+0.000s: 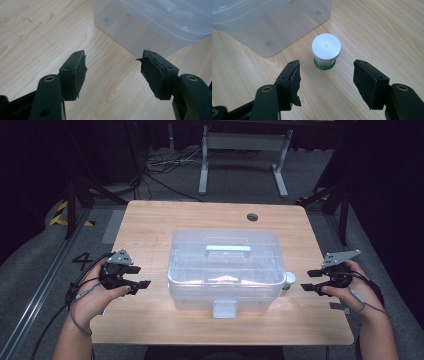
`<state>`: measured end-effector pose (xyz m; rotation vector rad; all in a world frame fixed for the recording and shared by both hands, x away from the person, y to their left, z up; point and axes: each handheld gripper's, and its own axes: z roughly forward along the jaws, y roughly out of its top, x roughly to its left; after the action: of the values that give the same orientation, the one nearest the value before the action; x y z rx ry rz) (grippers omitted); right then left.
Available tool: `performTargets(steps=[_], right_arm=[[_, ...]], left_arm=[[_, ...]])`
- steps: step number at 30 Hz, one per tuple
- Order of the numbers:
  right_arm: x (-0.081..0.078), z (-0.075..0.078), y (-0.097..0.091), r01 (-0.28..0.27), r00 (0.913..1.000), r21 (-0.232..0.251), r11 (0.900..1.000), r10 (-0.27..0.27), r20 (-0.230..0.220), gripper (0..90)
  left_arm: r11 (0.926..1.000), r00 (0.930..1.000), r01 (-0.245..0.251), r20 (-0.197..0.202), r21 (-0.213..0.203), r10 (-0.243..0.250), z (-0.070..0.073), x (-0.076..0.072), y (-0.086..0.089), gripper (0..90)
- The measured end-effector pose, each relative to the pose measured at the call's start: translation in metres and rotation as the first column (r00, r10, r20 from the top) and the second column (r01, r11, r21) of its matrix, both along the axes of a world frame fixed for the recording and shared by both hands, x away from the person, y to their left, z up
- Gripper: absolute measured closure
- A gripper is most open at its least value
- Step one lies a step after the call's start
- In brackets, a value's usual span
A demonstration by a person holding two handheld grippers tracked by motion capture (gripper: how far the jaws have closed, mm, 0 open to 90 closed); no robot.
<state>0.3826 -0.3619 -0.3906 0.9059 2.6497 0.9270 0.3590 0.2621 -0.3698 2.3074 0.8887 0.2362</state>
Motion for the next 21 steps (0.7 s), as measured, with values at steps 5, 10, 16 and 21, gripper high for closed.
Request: performTargets(steps=[5, 10, 16, 21], right_arm=[[0.0, -0.002, -0.003, 0.005, 0.9999, 0.007, 1.0, -0.005, -0.017, 38.7], [-0.003, 0.002, -0.003, 0.005, 1.0, 0.013, 0.9999, -0.005, -0.006, 38.5], [-0.002, -0.002, -0.004, 0.021, 0.9997, 0.006, 0.9998, -0.021, -0.009, 38.3], [-0.001, -0.006, -0.002, 0.024, 0.9995, -0.003, 0.9997, -0.024, -0.018, 38.0]], left_arm=[[1.0, 1.0, -0.001, 0.004, 0.007, 0.001, 0.002, 0.0, -0.001, 38.5], [0.9999, 0.9998, 0.011, 0.018, 0.003, -0.011, 0.011, -0.002, -0.003, 39.2], [0.9995, 0.9988, 0.031, 0.037, 0.004, -0.032, 0.026, -0.002, -0.004, 40.2], [0.9989, 0.9973, 0.046, 0.059, -0.014, -0.045, 0.045, -0.001, -0.006, 41.2]])
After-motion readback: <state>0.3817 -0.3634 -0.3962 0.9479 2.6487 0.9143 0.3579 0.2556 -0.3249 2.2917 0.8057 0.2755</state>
